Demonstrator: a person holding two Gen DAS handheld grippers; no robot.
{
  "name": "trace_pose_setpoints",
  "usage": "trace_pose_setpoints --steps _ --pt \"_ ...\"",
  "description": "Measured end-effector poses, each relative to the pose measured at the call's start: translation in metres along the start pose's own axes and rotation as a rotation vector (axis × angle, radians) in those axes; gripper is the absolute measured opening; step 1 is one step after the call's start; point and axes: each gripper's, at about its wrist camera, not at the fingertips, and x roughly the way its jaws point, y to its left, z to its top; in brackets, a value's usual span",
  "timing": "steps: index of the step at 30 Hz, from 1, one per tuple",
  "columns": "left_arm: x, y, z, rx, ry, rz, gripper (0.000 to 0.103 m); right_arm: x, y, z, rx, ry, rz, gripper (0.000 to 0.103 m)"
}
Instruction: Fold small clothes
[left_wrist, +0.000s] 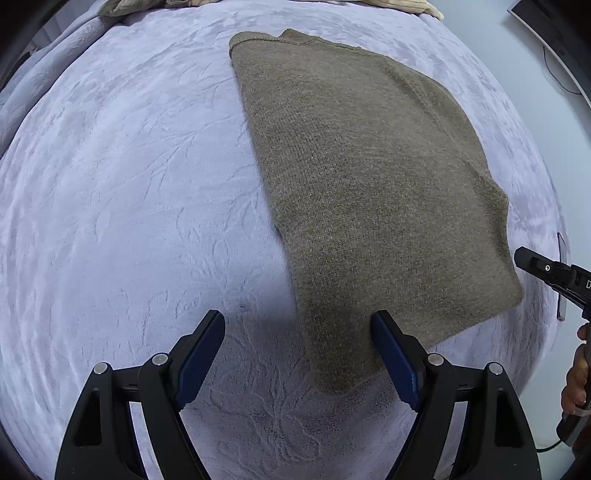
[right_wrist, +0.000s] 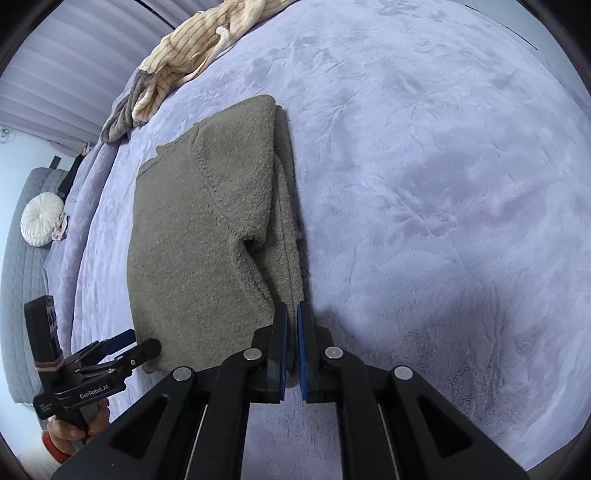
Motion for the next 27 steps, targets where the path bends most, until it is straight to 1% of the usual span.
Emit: trace_pose_setpoints --steps 2,6,7,8,9,10,11,12,13,14,16,20,23,25,26,27 --pt "-0.002 0.006 0.005 0.004 0.002 0.002 0.083 0.000 -0.002 0.003 0.010 0.000 0.002 0.006" --pt "-0.003 0.003 0.008 0.008 0.008 0.003 0.083 0.002 0.000 0.006 0.015 0.001 0.008 0.009" --pt "-0.003 0.002 0.010 0.004 0.010 0.005 0.083 0.002 0.000 0.007 0.013 0.000 0.009 0.013" --pt "-0.004 0.003 0.012 -0.003 0.005 0.005 0.083 0.003 0.001 0.008 0.012 0.001 0.010 0.020" --pt "-0.005 0.004 0.013 -0.010 -0.003 0.003 0.083 0.003 0.002 0.009 0.010 0.002 0.012 0.025" --pt "-0.006 0.004 0.015 -0.017 -0.009 0.001 0.083 0.003 0.002 0.010 0.010 0.002 0.016 0.039" --pt "-0.008 0.006 0.016 -0.028 -0.020 -0.002 0.083 0.003 0.003 0.012 0.011 0.000 0.023 0.049" --pt "-0.011 0.009 0.018 -0.040 -0.031 -0.009 0.083 0.002 0.004 0.013 0.011 -0.004 0.035 0.050" --pt "-0.012 0.011 0.019 -0.051 -0.038 -0.013 0.088 0.001 0.004 0.015 0.011 -0.007 0.049 0.050" --pt "-0.014 0.014 0.021 -0.063 -0.045 -0.013 0.103 0.001 0.004 0.018 0.013 -0.010 0.063 0.050" --pt "-0.020 0.018 0.025 -0.076 -0.065 -0.014 0.103 0.000 0.004 0.025 0.026 -0.015 0.102 0.050" --pt "-0.022 0.025 0.039 -0.101 -0.073 -0.023 0.103 0.009 -0.001 0.047 0.060 -0.003 0.180 0.051" --pt "-0.018 0.033 0.046 -0.133 -0.077 -0.027 0.103 0.024 -0.002 0.062 0.078 0.025 0.207 0.051" --pt "-0.017 0.035 0.052 -0.144 -0.081 -0.029 0.103 0.039 -0.003 0.070 0.096 0.068 0.241 0.051" --pt "-0.015 0.037 0.055 -0.148 -0.080 -0.028 0.103 0.044 -0.003 0.072 0.103 0.082 0.244 0.046" --pt "-0.013 0.038 0.058 -0.154 -0.080 -0.023 0.103 0.047 -0.003 0.074 0.105 0.089 0.245 0.036"
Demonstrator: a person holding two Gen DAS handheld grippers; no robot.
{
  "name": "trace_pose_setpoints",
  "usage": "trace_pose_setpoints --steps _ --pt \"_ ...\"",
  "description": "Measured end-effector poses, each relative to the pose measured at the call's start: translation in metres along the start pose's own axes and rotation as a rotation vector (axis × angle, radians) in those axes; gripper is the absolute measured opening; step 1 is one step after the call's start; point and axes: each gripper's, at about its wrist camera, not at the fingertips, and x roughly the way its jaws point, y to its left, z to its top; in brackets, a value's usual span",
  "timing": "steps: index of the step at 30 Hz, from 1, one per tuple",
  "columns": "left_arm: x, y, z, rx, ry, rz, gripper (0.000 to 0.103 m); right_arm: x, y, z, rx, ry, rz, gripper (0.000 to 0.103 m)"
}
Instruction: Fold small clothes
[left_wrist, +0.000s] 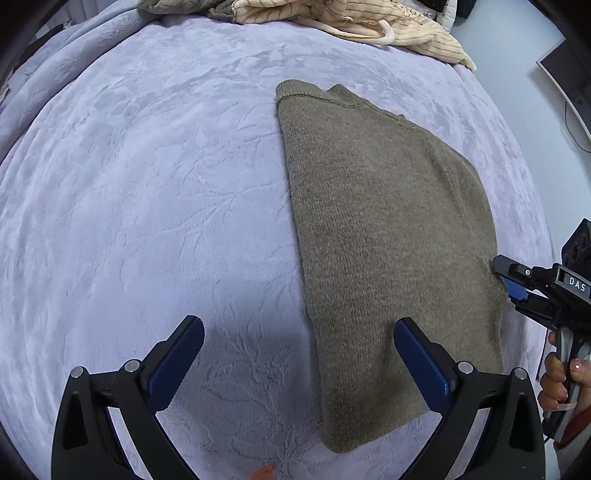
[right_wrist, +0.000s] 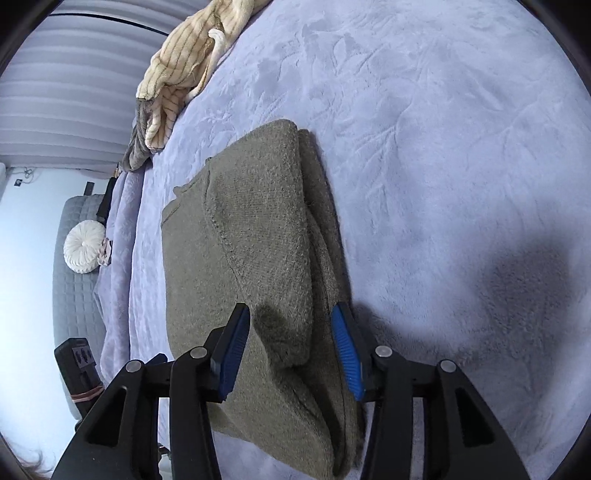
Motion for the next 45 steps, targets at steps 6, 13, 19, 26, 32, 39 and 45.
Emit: trace_pose_setpoints --steps 6,13,19,26,32,39,45 --pt "0.010 -0.001 0.009 -0.013 -0.006 -0.027 0.103 -0.002 0.009 0.005 -0.092 0.000 -0.060 0.007" --pt "0.019 -0.010 0.016 -0.013 0.005 -0.028 0.103 0.015 0.000 0.006 -0.128 0.022 -0.091 0.007" --pt "0.020 -0.014 0.020 -0.016 0.013 -0.011 0.103 0.009 -0.003 0.006 -0.095 0.028 -0.072 0.007" --pt "0.014 -0.019 0.017 -0.011 0.041 0.006 0.103 -0.005 0.013 0.008 -0.108 0.045 -0.127 0.011" --pt "0.006 -0.020 0.014 -0.012 0.055 0.010 0.103 -0.018 0.013 0.011 -0.097 0.056 -0.146 0.011" --pt "0.003 -0.027 0.023 -0.006 0.049 0.024 0.103 -0.024 0.011 0.016 -0.087 0.066 -0.148 0.033" --pt "0.000 -0.016 0.036 -0.047 0.064 -0.022 0.103 -0.029 0.011 0.025 -0.096 0.067 -0.132 0.059"
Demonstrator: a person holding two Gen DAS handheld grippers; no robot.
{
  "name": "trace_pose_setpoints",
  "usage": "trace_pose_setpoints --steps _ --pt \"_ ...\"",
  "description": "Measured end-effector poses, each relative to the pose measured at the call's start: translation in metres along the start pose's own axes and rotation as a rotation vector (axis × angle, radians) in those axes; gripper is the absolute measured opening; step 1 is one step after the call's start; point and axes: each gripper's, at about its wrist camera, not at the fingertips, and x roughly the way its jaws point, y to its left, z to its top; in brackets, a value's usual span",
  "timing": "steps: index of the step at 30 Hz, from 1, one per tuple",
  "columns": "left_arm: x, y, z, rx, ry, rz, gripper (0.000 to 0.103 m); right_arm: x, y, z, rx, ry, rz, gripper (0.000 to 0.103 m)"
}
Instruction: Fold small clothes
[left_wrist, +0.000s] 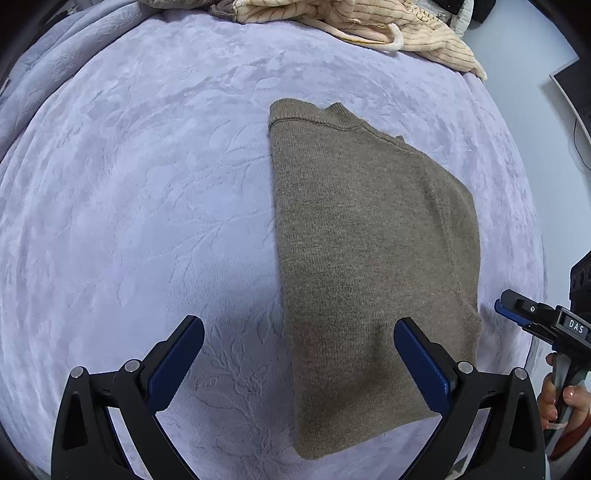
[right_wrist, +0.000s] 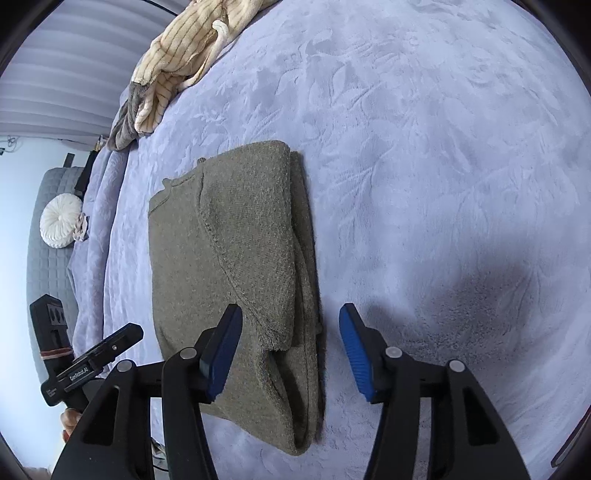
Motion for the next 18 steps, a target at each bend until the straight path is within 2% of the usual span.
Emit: trace_pose_setpoints --steps 2,9,15,18 --pt "0.005 0.006 0.004 -0.012 0.022 -0.003 0.103 0.001 -0.003 0.003 0.000 0.006 -0.002 0.059" --pt "0.011 0.015 0.013 -0.052 0.003 -0.048 0.103 0.009 -0.013 0.008 -0.007 0.034 0.025 0.059" --pt "0.022 0.006 0.019 -0.008 -0.009 -0.087 0.103 0.025 -0.010 0.019 -0.042 0.035 0.140 0.059" --pt "0.029 0.008 0.027 -0.008 -0.021 -0.112 0.103 0.038 -0.009 0.029 -0.047 0.058 0.150 0.059"
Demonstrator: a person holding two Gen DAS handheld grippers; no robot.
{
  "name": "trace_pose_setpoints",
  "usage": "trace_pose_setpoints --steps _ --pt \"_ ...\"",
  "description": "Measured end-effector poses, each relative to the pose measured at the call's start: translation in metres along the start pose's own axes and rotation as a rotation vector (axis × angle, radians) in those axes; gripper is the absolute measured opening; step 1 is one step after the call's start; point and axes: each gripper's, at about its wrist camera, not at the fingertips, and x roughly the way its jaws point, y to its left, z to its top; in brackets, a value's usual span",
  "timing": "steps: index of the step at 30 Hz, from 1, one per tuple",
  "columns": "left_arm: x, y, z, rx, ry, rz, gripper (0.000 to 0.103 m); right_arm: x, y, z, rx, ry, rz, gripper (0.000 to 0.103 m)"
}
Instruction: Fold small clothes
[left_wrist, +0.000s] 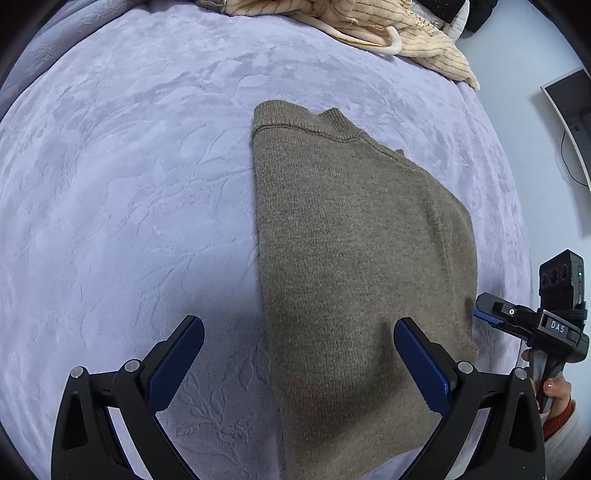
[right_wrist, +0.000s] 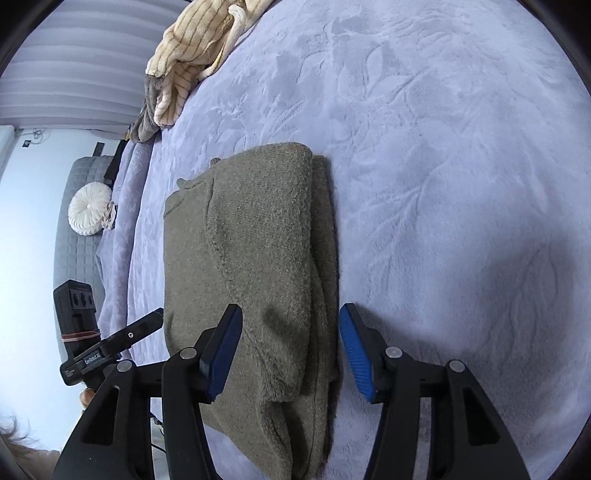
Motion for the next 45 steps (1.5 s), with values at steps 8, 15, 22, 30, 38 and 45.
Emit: trace_pose_setpoints --steps 8,15,22,30,38,45 --pt "0.035 0.010 0.013 -0.040 0.103 -0.241 0.103 0.012 -0.018 0.011 -0.029 0.060 0.066 0.059" --pt "0.053 -0.016 0.017 0.028 0.114 -0.224 0.103 0.041 -0.012 0.020 -0.085 0.147 0.182 0.060" --pt "0.055 -0.024 0.015 0.045 0.067 -0.159 0.090 0.068 -0.004 0.023 -0.037 0.140 0.235 0.047" --pt "0.013 -0.015 0.005 0.063 -0.006 -0.248 0.050 0.046 0.022 0.008 -0.002 0.091 0.326 0.031" --pt "-0.052 0.006 -0.015 0.071 -0.022 -0.309 0.050 0.026 0.066 -0.027 0.044 0.073 0.436 0.031" --pt "-0.098 0.048 -0.060 0.079 -0.024 -0.236 0.050 0.045 0.116 -0.077 0.000 0.113 0.434 0.031"
